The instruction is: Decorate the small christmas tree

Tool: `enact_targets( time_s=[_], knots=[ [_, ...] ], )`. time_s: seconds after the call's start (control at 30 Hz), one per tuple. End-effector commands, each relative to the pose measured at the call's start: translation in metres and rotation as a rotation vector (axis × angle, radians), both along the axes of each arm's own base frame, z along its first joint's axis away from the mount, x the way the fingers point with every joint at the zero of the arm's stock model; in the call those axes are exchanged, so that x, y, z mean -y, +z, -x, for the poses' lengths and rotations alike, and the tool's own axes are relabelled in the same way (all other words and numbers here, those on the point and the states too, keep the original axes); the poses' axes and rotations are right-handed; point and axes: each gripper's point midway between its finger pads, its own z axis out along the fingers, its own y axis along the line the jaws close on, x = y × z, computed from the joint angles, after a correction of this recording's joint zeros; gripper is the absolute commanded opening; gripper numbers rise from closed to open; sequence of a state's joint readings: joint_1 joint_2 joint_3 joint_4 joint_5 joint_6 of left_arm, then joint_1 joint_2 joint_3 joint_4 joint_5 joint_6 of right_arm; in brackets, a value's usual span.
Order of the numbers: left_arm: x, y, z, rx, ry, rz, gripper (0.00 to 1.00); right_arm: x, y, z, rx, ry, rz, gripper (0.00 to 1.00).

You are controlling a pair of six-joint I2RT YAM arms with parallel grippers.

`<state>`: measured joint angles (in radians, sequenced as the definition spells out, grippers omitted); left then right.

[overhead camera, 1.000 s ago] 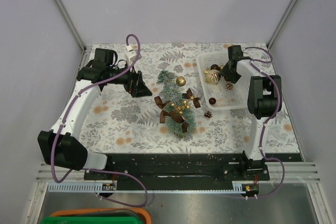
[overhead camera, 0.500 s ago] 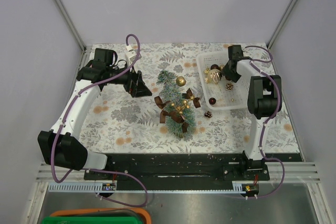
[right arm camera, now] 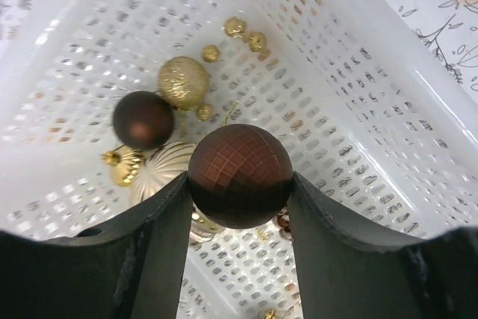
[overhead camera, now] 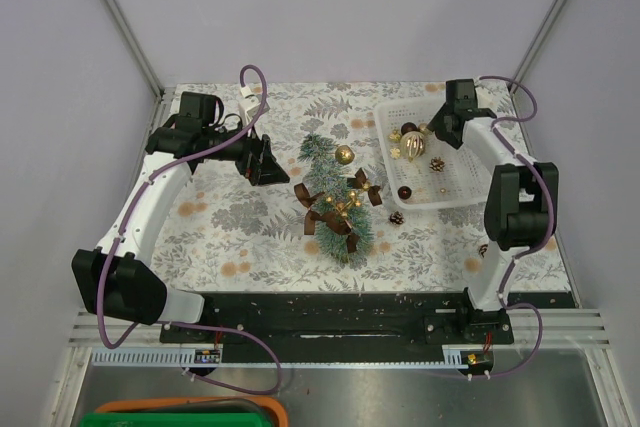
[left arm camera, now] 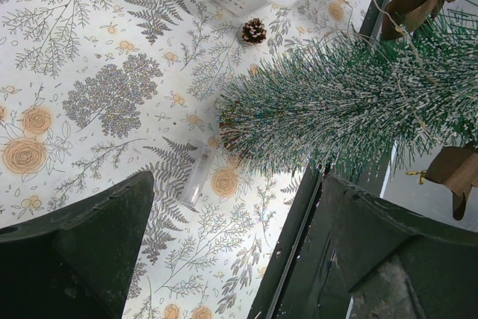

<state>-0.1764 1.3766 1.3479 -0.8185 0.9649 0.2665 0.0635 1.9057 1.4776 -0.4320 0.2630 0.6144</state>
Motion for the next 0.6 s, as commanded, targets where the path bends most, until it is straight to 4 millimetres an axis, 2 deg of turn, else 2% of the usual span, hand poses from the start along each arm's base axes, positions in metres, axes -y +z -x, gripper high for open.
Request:
enact_targets(
  time_s=[0.0,0.13,0.37,0.5,0.57],
  knots=[
    [0.001,0.008,-0.001,0.055,-0.022,0.017,0.99,-0.010,0.032,0.004,0.091,0.022,-0.056,0.39],
    [0.001,0.008,0.000,0.055,-0.026,0.019,0.99,-0.016,0.038,0.016,0.121,0.026,-0.076,0.38],
    [0.002,0.008,0.002,0.045,-0.037,0.028,0.98,-0.015,0.030,0.024,0.088,0.034,-0.064,0.38],
    [0.001,0.006,0.005,0.036,-0.049,0.020,0.96,-0.028,0.043,0.035,0.109,0.074,-0.130,0.37],
    [0.001,0.006,0.005,0.035,-0.053,0.019,0.96,-0.041,0.055,0.049,0.127,0.124,-0.187,0.36]
  ],
)
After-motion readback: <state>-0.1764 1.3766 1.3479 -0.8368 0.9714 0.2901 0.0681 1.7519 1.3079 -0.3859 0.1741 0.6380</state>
